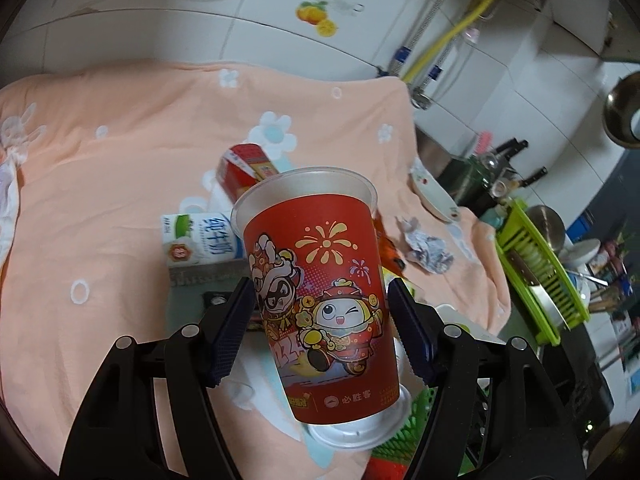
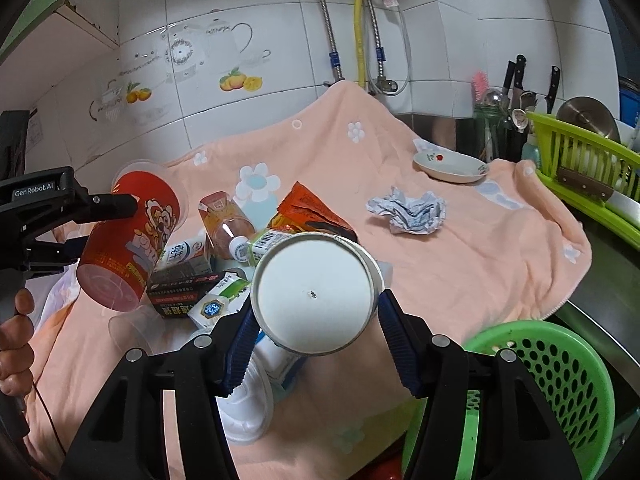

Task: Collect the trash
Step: 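Carry both cups over the green basket and open both tools to drop them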

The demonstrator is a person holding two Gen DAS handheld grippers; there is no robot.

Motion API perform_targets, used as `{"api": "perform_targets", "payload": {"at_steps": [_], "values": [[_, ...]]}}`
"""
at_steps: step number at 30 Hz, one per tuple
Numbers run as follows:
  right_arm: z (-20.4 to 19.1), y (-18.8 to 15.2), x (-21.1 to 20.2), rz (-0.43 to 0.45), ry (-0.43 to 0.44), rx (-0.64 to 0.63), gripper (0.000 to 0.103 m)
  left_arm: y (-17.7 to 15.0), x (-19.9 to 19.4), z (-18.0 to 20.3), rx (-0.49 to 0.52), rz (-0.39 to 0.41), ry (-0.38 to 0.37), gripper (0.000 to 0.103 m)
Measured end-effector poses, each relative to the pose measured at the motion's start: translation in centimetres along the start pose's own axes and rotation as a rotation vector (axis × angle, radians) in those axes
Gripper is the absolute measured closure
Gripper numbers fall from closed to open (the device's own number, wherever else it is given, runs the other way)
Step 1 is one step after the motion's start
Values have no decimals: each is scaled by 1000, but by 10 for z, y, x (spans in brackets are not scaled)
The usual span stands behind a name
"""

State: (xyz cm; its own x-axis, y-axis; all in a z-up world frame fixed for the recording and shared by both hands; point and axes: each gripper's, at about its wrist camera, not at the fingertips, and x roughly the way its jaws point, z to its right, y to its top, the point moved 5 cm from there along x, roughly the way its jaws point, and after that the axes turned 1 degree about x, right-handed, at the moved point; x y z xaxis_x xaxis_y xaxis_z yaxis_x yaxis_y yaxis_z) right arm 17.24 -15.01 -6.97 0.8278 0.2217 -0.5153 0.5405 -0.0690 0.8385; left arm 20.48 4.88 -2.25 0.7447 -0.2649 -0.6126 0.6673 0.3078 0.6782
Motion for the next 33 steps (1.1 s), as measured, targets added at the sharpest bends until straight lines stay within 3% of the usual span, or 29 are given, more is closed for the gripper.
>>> {"api": "perform_targets", "payload": {"at_steps": [7, 12, 21, 33], "values": [[17, -4, -26, 27, -36, 20, 46, -13, 2, 29, 53, -21, -49, 36], [43, -17, -51, 31, -114, 34, 46, -27, 2, 57, 98, -40, -94, 36], [114, -78, -87, -59, -271, 120, 46, -70, 10, 125, 220, -117, -211, 36], [161, -128, -102, -136, -329, 206, 44, -123, 42, 185, 343, -239, -285, 36]]}}
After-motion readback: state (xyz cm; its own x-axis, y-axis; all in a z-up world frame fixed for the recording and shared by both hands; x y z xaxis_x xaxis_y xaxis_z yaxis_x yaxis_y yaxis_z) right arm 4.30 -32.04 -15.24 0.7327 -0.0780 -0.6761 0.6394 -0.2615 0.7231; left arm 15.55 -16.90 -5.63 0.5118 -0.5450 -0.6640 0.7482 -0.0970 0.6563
